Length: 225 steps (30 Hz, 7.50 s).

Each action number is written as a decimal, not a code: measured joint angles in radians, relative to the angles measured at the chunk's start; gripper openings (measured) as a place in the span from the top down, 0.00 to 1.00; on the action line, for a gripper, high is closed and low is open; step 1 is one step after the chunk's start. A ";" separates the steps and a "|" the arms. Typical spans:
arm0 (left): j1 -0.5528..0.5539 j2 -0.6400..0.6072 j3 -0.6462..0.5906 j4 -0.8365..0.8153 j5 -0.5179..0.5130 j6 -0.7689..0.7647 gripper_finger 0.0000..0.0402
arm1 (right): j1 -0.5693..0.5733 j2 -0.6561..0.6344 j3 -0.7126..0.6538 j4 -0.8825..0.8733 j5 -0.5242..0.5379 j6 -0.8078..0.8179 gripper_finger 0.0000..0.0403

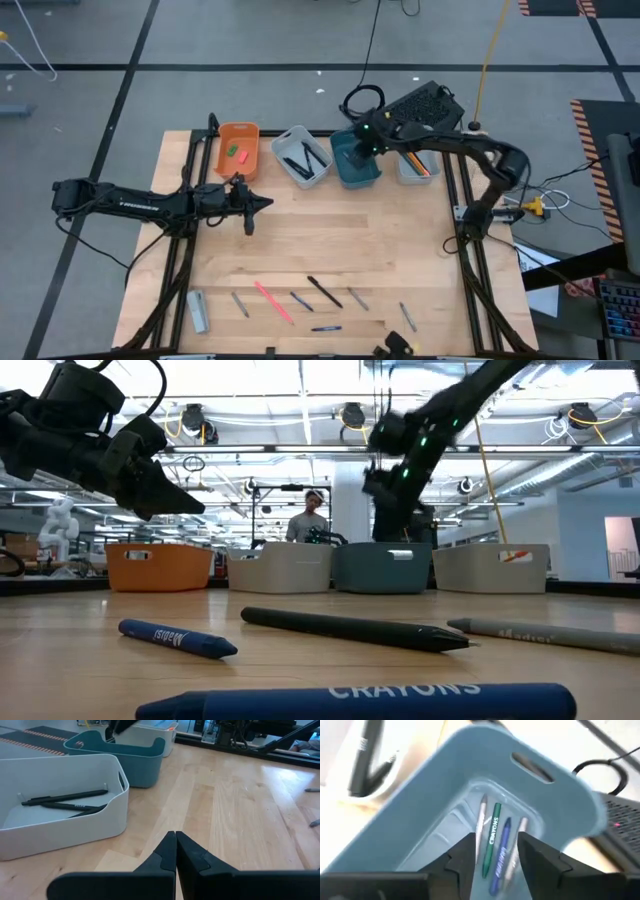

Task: Sort crayons/erasers/pens/pencils in bins
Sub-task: Put the gray crayon into the blue bin

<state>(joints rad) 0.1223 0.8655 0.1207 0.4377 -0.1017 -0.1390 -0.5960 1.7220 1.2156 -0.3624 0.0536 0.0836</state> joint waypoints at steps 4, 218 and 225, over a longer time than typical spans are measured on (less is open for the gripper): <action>0.000 0.000 0.000 0.000 0.000 0.000 1.00 | 0.047 -0.141 -0.046 -0.030 0.061 -0.040 0.70; -0.060 0.000 0.053 0.029 -0.092 -0.003 0.96 | 1.142 0.347 0.247 -0.445 0.009 1.184 0.78; -0.060 0.000 0.053 0.029 -0.092 -0.003 0.99 | 1.121 0.347 0.245 -0.572 -0.007 1.188 0.90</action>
<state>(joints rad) 0.0628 0.8654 0.1741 0.4663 -0.1940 -0.1425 0.5251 2.0689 1.4601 -0.9342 0.0466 1.2715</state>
